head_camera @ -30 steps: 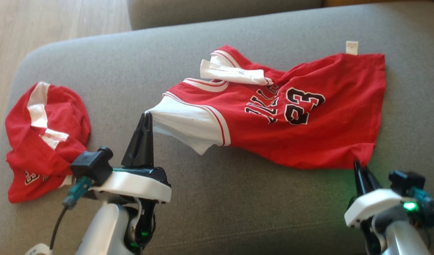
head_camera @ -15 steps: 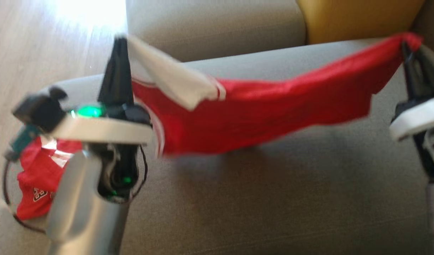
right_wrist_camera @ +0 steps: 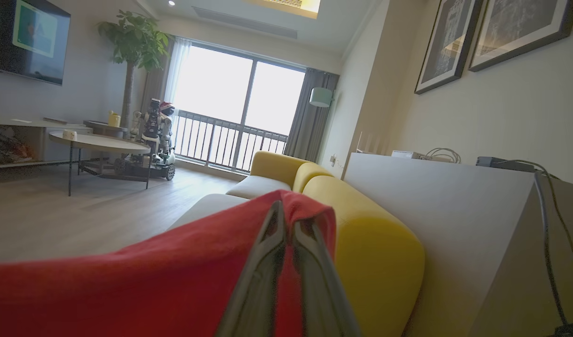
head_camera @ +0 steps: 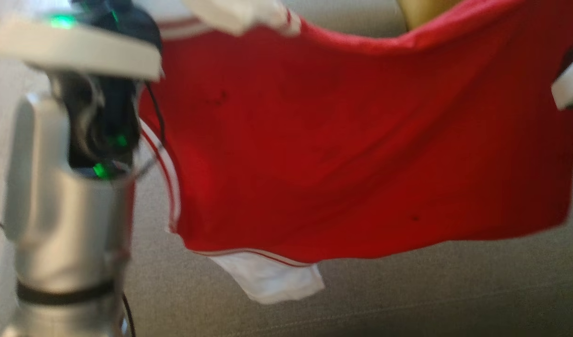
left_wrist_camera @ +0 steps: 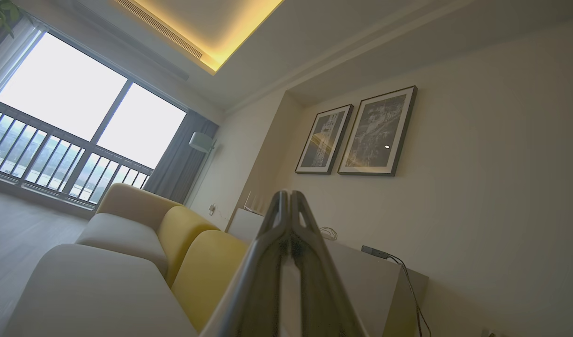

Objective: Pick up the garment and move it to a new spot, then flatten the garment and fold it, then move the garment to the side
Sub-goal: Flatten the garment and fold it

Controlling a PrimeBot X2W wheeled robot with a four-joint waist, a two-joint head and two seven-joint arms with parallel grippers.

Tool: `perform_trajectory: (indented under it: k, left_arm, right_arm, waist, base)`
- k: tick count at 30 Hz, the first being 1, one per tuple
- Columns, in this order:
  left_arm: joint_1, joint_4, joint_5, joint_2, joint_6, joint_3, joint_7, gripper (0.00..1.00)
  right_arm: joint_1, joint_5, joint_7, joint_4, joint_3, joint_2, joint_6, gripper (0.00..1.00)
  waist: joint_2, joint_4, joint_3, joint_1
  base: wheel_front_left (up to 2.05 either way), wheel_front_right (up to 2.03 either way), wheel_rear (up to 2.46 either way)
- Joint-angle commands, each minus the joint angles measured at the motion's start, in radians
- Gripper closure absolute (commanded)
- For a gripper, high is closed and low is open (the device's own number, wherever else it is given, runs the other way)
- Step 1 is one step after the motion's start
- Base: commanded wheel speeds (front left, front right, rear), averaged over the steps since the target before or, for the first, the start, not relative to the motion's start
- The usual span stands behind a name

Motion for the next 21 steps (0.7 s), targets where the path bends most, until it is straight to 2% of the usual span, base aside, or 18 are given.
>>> perform_trajectory:
  k: [1,4,7,9,12,15,17,18,21]
  left_arm:
    - [-0.11,0.025,-0.008,0.042,0.005,0.043,0.024,1.0]
    - [-0.238,0.125,0.015,0.067,0.003,0.039,0.047,1.0]
    - [-0.381,0.248,0.04,0.085,-0.008,0.046,0.031,1.0]
    - [-0.499,0.33,0.067,0.103,-0.014,0.061,-0.013,1.0]
    - [-0.679,0.453,0.111,0.122,-0.029,0.075,-0.111,1.0]
    - [-0.799,0.572,0.138,0.113,-0.057,0.077,-0.223,1.0]
    - [-0.855,0.626,0.147,0.096,-0.067,0.091,-0.262,1.0]
    - [-0.855,0.626,0.147,0.096,-0.067,0.091,-0.262,1.0]
    - [-0.887,0.67,0.157,0.067,-0.1,0.098,-0.278,1.0]
  right_arm:
    - [-0.096,0.032,0.022,0.012,0.033,0.007,0.0,1.0]
    - [-0.203,0.028,0.034,0.091,0.077,-0.019,0.0,1.0]
    - [-0.354,0.028,-0.007,0.207,0.097,-0.006,0.0,1.0]
    - [-0.479,0.016,-0.073,0.289,0.111,0.004,0.0,1.0]
    - [-0.663,-0.022,-0.233,0.418,0.146,0.005,0.0,1.0]
    - [-0.787,-0.056,-0.39,0.567,0.129,0.022,0.0,1.0]
    - [-0.846,-0.05,-0.477,0.658,0.068,0.052,0.0,1.0]
    - [-0.846,-0.05,-0.477,0.658,0.068,0.052,0.0,1.0]
    - [-0.896,-0.011,-0.544,0.78,-0.025,0.109,0.0,1.0]
  waist:
    - [0.0,-0.005,0.044,0.0]
    - [0.0,-0.001,0.139,0.0]
    - [0.0,0.0,0.24,0.0]
    - [0.0,0.0,0.311,0.0]
    - [0.0,0.007,0.405,0.0]
    - [0.0,0.025,0.448,0.0]
    - [0.0,0.035,0.471,0.0]
    - [0.0,0.035,0.471,0.0]
    - [0.0,0.044,0.504,0.0]
  base:
    - [0.0,0.0,0.0]
    - [0.0,0.0,0.0]
    - [0.0,0.0,0.0]
    - [0.0,0.0,0.0]
    - [0.0,0.0,0.0]
    - [0.0,0.0,0.0]
    - [0.0,0.0,0.0]
    - [0.0,0.0,0.0]
    - [0.0,0.0,0.0]
